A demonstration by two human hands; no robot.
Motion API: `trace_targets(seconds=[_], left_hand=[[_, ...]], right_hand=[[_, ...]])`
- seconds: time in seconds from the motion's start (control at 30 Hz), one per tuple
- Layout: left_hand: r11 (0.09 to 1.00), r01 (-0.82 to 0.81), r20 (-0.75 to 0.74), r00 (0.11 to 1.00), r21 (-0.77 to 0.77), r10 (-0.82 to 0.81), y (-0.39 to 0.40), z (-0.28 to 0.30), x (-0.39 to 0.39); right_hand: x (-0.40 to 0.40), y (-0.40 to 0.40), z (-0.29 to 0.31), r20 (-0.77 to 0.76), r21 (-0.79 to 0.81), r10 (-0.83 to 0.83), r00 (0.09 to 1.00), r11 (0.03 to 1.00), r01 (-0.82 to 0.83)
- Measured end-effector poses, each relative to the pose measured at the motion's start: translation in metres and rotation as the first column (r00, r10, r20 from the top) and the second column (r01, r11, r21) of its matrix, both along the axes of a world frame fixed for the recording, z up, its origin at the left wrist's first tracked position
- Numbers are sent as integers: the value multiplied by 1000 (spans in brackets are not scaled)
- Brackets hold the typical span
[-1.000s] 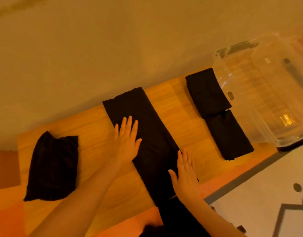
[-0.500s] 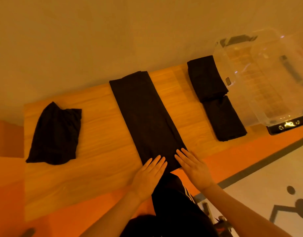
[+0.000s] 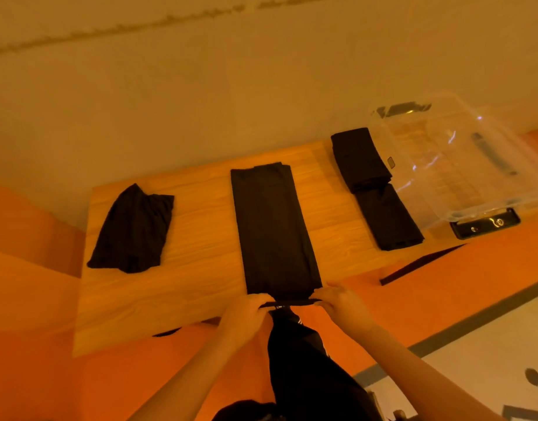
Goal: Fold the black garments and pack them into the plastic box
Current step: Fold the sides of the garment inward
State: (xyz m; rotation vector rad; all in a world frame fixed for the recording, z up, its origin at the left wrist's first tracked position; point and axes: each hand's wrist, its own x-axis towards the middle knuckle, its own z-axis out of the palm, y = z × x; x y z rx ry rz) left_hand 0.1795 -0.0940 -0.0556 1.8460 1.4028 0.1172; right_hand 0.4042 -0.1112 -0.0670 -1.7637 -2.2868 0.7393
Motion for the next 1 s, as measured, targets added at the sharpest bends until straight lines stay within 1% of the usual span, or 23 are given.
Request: trace_targets(seconds=[0.03, 0.07, 0.13, 0.2, 0.27, 0.33, 0.4, 0.47, 0.5, 0.63, 0.77, 0.87, 0.93, 1.0], left_hand=[[998, 1, 32, 999, -67, 1, 0, 7, -2], [992, 19, 63, 998, -124, -12, 2, 14, -5], [969, 65, 104, 994, -238, -41, 8, 26, -14], [955, 68, 108, 993, -288, -38, 21, 37, -22], [968, 35, 127, 992, -249, -3, 39, 48, -26], [967, -62, 211, 971, -246, 116, 61, 59, -25], [949, -181, 277, 927, -260, 252, 87, 67, -23], [928, -280, 297, 889, -246, 347, 114, 69, -19], [918, -321, 300, 874, -235, 382, 129, 67, -17], [877, -427, 298, 826, -222, 478, 191, 54, -7], [828, -523, 226, 797, -204, 559, 245, 26, -4], [825, -532, 155, 814, -188, 560, 263, 1, -5], [823, -534, 132, 817, -194, 561, 265, -14, -6], [820, -553, 96, 817, -147, 569, 266, -22, -6]], right_hand=[[-2, 0, 7, -81, -142, -101, 992, 986, 88], [-3, 0, 15, -157, -248, -174, 972, 960, 132], [-3, 4, 27, -264, -349, -250, 932, 925, 149], [-4, 15, 46, -329, -387, -262, 908, 914, 123], [-5, 34, 58, -387, -417, -287, 876, 902, 111], [-6, 59, 66, -428, -438, -370, 824, 883, 169], [-9, 90, 71, -465, -452, -450, 762, 861, 233], [-11, 124, 72, -502, -483, -525, 687, 829, 281], [-11, 142, 71, -507, -491, -543, 669, 820, 294], [-12, 211, 66, -460, -498, -537, 708, 816, 295], [-15, 268, 46, -349, -485, -521, 779, 812, 325], [-16, 284, 19, -337, -487, -503, 796, 817, 309], [-16, 285, 4, -324, -466, -518, 792, 816, 343], [-18, 283, -3, -327, -416, -539, 776, 819, 394]])
